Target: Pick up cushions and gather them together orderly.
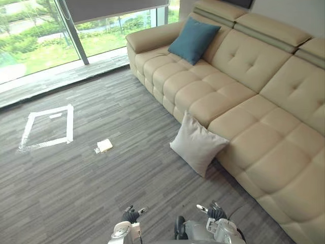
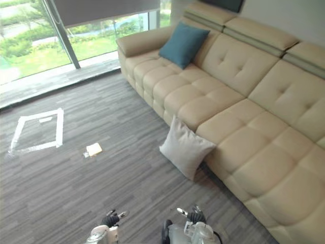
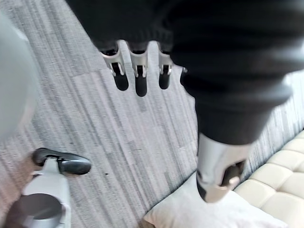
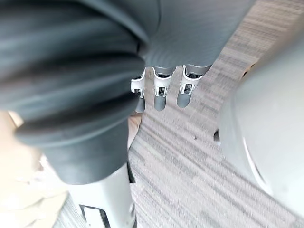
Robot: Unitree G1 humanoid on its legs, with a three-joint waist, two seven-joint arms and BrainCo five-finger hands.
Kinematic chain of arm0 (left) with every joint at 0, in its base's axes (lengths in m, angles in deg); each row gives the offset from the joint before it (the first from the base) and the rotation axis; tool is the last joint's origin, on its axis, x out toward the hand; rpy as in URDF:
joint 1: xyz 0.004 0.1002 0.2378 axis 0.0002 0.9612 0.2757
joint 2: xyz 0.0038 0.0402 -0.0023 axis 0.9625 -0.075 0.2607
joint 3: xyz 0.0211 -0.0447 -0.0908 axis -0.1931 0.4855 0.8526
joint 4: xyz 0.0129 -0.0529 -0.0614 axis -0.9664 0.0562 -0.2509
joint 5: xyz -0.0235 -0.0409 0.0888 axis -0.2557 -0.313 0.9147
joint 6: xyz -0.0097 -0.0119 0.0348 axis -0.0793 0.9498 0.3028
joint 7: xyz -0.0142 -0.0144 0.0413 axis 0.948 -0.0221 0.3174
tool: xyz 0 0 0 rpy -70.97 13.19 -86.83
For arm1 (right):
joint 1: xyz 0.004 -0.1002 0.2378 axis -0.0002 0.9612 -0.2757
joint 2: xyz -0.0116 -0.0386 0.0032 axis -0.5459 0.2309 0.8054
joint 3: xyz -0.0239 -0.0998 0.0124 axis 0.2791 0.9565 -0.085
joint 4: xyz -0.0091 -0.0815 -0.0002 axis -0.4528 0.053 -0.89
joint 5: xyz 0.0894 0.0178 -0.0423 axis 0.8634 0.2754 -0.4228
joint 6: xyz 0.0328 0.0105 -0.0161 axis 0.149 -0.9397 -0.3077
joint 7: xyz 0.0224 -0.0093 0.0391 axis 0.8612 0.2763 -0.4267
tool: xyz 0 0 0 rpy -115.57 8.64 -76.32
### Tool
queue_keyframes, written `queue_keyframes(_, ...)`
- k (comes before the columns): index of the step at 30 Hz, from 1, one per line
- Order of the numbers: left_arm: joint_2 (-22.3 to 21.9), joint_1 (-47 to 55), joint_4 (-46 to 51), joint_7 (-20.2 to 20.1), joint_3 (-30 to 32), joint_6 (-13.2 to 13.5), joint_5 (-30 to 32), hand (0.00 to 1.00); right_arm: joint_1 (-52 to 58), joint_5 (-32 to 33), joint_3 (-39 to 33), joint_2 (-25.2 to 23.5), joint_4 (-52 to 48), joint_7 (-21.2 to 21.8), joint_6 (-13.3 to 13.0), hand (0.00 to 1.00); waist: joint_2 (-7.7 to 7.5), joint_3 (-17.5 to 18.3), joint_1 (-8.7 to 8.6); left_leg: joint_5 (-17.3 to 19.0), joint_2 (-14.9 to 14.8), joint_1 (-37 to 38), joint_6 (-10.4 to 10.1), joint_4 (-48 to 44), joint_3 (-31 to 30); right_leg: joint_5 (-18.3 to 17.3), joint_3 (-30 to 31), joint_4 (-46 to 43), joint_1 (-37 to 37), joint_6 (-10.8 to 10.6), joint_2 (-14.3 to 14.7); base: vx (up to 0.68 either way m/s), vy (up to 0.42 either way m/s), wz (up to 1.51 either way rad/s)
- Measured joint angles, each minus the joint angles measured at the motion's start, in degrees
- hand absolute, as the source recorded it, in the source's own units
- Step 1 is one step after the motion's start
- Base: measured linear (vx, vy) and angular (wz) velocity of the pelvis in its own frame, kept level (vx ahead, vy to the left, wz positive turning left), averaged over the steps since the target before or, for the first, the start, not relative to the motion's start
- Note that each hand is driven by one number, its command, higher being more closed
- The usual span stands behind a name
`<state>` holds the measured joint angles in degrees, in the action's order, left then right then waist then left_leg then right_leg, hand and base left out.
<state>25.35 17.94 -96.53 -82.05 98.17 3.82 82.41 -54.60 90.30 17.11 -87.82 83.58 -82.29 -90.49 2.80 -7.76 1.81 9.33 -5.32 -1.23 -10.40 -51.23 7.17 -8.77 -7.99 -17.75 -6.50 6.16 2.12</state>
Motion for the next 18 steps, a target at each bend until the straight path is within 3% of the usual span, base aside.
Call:
queue_keyframes(1, 0.0, -0.1, 0.8, 0.0, 0.2, 0.1, 0.0, 0.0, -0.1, 0.3, 0.3, -0.1, 0.1, -0.1, 0.1, 0.0, 0.0, -0.6, 0.3, 1.2, -0.9, -2.8, 2.7, -5.7, 0.2, -1.1, 1.7, 1.2, 3.4, 0.2, 0.5, 0.38, 0.021, -0.74)
queue_keyframes(3, 0.2, 0.0, 2.3, 0.0, -0.1, 0.3, -0.1, 0.0, 0.2, 0.3, 1.0, -0.2, 0.2, -0.3, 0.3, 0.0, -0.65, -1.0, 1.29, 3.3, -1.3, -7.2, 6.2, -6.8, 0.4, -2.9, 4.3, 3.8, 8.9, 0.0, 0.2, 0.39, 0.05, -0.71)
queue_keyframes(5, 0.2, 0.3, 3.9, 0.0, -0.2, 0.8, -0.2, 0.0, 0.3, 0.5, 1.2, -0.5, 0.4, -0.7, 0.6, 0.0, -1.38, -1.1, 1.85, 5.9, -1.8, -11.5, 7.6, 3.7, 2.0, -4.3, 7.3, 5.8, 12.8, -1.6, -1.1, 0.4, 0.121, -0.71)
queue_keyframes(7, 0.1, 0.3, 3.9, 0.0, -0.3, 1.3, -0.1, 0.0, 0.4, 0.8, 1.1, -0.6, 0.4, -0.9, 0.7, 0.0, -1.65, -0.9, 1.89, 5.4, -0.8, -14.5, 7.6, 16.8, 0.5, -5.3, 9.9, 7.4, 14.9, -3.2, -2.7, 0.43, 0.195, -0.62)
queue_keyframes(9, 0.2, 0.2, 4.0, 0.1, -0.4, 1.5, 0.0, 0.0, 0.7, 0.7, 1.1, -0.8, 0.5, -0.9, 0.8, 0.0, -1.91, -0.4, 2.14, 1.5, 0.8, -15.0, 6.4, 30.4, -4.7, -7.0, 13.1, 9.3, 16.9, -5.5, -4.4, 0.53, 0.311, -0.75)
queue_keyframes(11, 0.2, 0.4, 3.7, 0.3, -0.9, 1.4, 0.0, 0.0, 1.4, 0.5, 1.3, -0.9, 1.4, -0.9, 0.8, 0.0, -2.2, 1.0, 2.52, -5.6, 1.1, -14.4, 6.2, 31.7, -4.5, -8.7, 16.5, 8.8, 17.8, -7.3, -6.0, 0.55, 0.392, -0.91)
queue_keyframes(12, 1.5, 0.4, 3.5, 0.4, -1.1, 1.4, 0.0, 0.0, 1.7, 0.3, 1.4, -1.5, 2.1, -0.9, 1.2, 0.0, -4.19, 2.5, 2.79, -3.7, 1.3, -13.9, 7.7, 30.7, -0.5, -8.2, 19.1, 5.9, 16.2, -7.9, -7.5, 0.57, 0.4, -1.0)
queue_keyframes(14, 2.3, -0.1, 2.4, 0.4, -1.4, 1.3, 0.0, 0.0, 2.2, 0.1, 2.1, -2.1, 1.9, -0.7, 1.3, 0.0, -5.35, 2.8, 3.42, -2.1, 1.2, -11.3, 9.9, 30.2, 4.3, -6.1, 22.4, -1.5, 12.5, -10.1, -8.1, 0.49, 0.359, -1.09)
queue_keyframes(15, 2.5, -0.3, 1.6, 0.4, -1.6, 1.1, 0.0, 0.0, 2.2, 0.1, 2.5, -2.1, 1.7, -0.7, 1.3, 0.0, -5.21, 2.6, 3.25, -1.4, 1.2, -8.2, 11.2, 31.0, 6.0, -3.2, 22.9, -9.1, 10.0, -13.6, -8.0, 0.41, 0.331, -1.03)
queue_keyframes(16, 2.5, -0.3, 1.3, 0.4, -1.6, 1.0, 0.0, 0.0, 2.2, 0.0, 2.7, -2.1, 1.7, -0.7, 1.3, 0.0, -5.04, 2.5, 3.15, -1.1, 1.2, -6.1, 11.7, 31.6, 7.0, -2.0, 22.9, -13.9, 8.1, -14.8, -8.0, 0.36, 0.324, -1.0)
queue_keyframes(17, 2.5, -0.2, 0.8, 0.4, -1.6, 0.9, 0.0, 0.0, 2.2, -0.2, 3.1, -2.1, 1.6, -0.7, 1.1, 0.0, -4.88, 2.5, 3.22, -0.7, 1.2, -2.8, 12.2, 32.6, 8.6, -1.6, 21.9, -20.4, 5.3, -15.8, -8.0, 0.28, 0.265, -0.91)
queue_keyframes(18, 2.6, -0.2, 0.1, 0.4, -1.6, 0.9, 0.0, 0.0, 2.1, -0.3, 3.7, -2.1, 1.5, -0.6, 1.0, 0.0, -4.49, 2.3, 3.35, -0.7, 1.1, 0.4, 12.3, 33.9, 10.6, -2.1, 20.1, -23.9, 3.6, -15.0, -8.2, 0.25, 0.237, -0.85)
